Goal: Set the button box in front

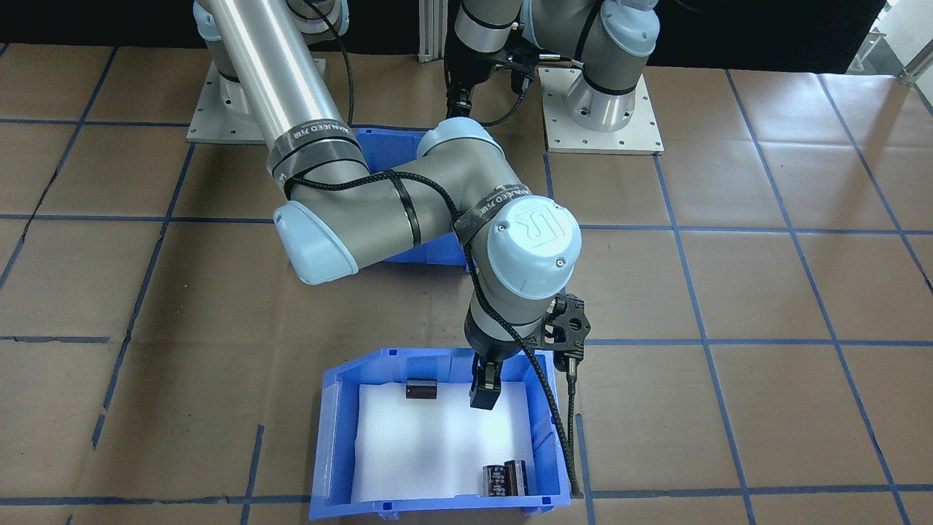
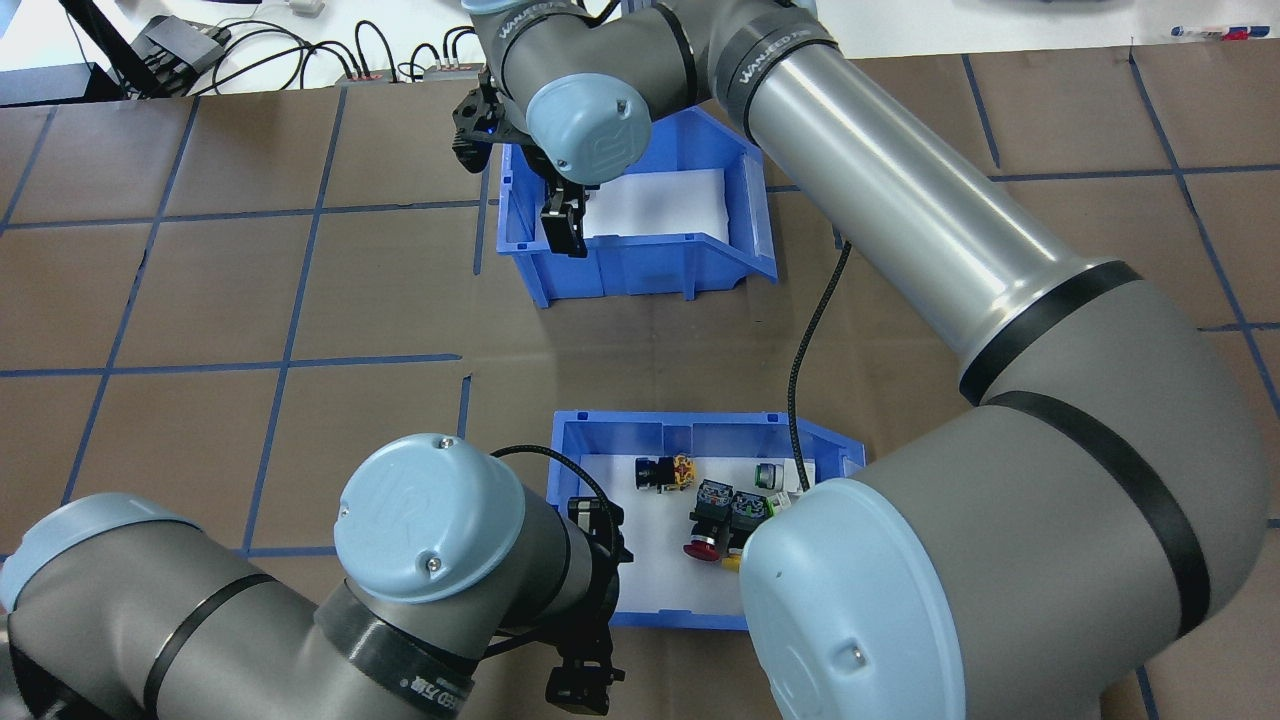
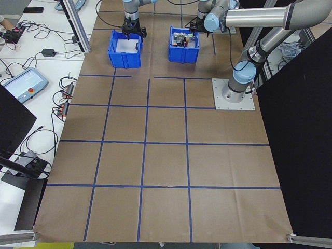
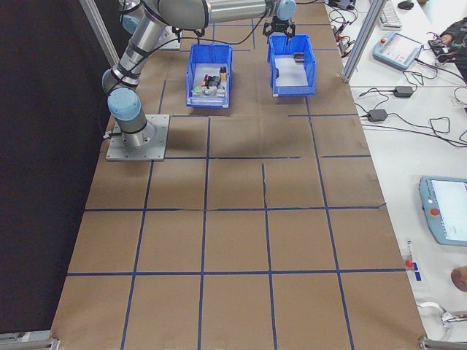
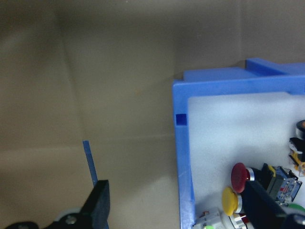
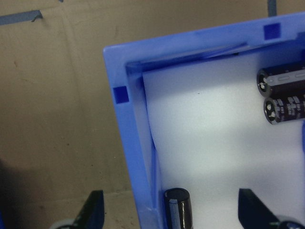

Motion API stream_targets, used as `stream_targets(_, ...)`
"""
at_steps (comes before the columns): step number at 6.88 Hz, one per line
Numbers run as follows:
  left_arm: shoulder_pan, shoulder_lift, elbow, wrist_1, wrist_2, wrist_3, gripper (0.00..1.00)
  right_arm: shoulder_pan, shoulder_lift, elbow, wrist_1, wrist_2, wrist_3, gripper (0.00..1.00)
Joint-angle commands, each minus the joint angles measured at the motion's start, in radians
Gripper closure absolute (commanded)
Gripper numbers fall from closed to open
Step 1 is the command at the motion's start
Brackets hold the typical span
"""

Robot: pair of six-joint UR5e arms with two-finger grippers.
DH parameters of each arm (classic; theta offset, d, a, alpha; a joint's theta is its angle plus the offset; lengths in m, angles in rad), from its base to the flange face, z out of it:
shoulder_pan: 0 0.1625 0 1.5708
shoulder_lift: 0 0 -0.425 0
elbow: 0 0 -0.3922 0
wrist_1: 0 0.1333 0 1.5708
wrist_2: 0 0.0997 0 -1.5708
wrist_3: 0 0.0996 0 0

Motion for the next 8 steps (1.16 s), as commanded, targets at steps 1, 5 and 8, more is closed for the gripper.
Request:
stream_targets(1,-0.039,-0.049,-0.005,0.074,-0.005,-0.049,0.0,0.01,0.001,0.058,-0.007,-0.006,-0.037,0.0)
stream_targets(5,-0.045,-0.138,-0.013,0.198,-0.004,-0.081,0.0,0.005,-0.03,0.168,-0.154,-0.01,-0.05,0.0)
stream_targets(8,-0.047,-0.145,-0.065,0.219,0.031,-0.078,0.0,0.005,-0.049,0.171,-0.136,-0.091,-0.051,0.54)
